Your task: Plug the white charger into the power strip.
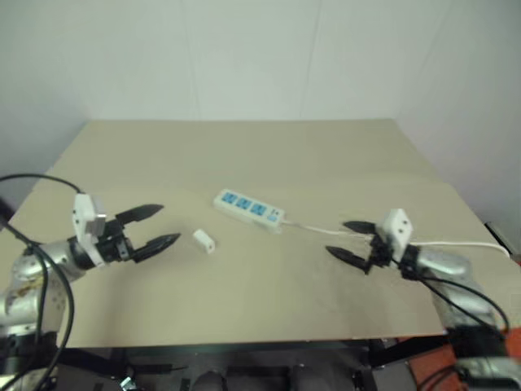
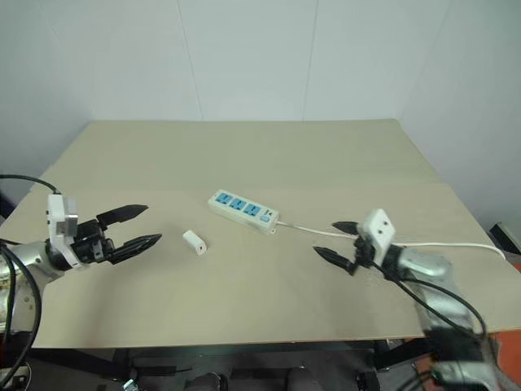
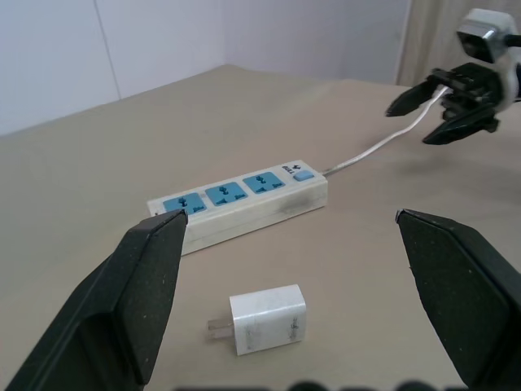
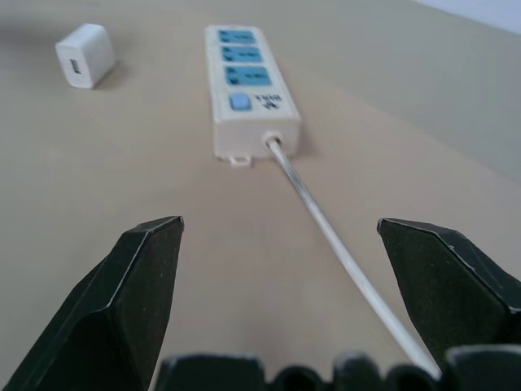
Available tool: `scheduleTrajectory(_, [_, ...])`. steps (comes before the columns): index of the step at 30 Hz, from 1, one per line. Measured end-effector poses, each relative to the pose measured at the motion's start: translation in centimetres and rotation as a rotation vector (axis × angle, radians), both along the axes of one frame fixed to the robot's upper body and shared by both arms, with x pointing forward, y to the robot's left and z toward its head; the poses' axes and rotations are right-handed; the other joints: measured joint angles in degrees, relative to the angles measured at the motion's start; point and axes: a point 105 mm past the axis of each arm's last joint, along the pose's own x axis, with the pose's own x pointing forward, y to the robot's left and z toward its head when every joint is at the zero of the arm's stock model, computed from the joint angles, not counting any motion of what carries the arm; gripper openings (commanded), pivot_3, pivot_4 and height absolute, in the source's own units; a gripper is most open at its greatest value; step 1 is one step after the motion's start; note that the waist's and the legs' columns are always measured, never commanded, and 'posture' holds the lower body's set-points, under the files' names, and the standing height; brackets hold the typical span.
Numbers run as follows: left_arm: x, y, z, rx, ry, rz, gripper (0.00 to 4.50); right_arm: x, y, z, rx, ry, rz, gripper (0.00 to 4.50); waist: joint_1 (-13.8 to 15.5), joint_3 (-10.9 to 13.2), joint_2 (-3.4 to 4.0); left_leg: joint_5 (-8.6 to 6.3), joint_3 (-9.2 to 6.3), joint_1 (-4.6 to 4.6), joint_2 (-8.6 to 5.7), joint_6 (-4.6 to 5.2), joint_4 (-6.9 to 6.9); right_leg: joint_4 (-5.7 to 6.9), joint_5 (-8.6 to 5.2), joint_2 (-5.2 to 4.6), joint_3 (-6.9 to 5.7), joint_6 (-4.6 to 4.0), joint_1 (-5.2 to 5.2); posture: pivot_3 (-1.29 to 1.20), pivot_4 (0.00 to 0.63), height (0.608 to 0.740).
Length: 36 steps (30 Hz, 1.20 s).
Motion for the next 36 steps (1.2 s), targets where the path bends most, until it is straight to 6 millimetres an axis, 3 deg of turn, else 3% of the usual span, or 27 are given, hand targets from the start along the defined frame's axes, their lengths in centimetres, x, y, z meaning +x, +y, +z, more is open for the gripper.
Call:
scheduleTrajectory(6, [-0.7, -0.6, 0.1, -0.004, 0.013, -0.022, 4.48, 3.4, 3.7, 0.1, 0.012, -0.006, 0.098, 4.5, 0.0, 0.0, 0.0, 0.0, -0.01, -0.02, 0.0, 0.0, 0.0, 0.0, 0.08, 0.0, -0.02, -0.12, -0.02, 0.0, 0.15, 0.74])
scheduleTrajectory(16, [-1.6, -1.3, -0.9, -0.032, 0.034, -0.016, 4.48, 6.4, 7.5, -0.2, 0.019, 0.01, 0.088, 4.5, -0.1, 0.0, 0.01, 0.0, -0.02, -0.01, 0.0, 0.0, -0.02, 0.0, 0.24, 0.0, -0.03, -0.39, -0.03, 0.0, 0.15, 0.74])
scheduleTrajectory(22, [-1.7, -1.4, -1.5, -0.021, 0.044, -0.015, 4.48, 7.0, 9.0, -1.1, 0.027, 0.049, 0.046, 4.5, -0.3, 0.0, 0.02, 0.0, -0.03, -0.01, 0.0, 0.0, -0.05, 0.01, 0.24, 0.0, -0.03, -0.41, -0.03, 0.0, 0.15, 0.74])
scheduleTrajectory(36, [-1.6, -1.5, -1.6, -0.022, 0.033, -0.011, 4.48, 6.9, 9.8, -3.0, 0.026, 0.096, 0.012, 4.5, -1.4, 0.1, 0.05, 0.0, -0.04, -0.01, 0.01, 0.0, -0.09, 0.01, 0.25, 0.01, -0.02, -0.41, -0.06, 0.0, 0.15, 0.74])
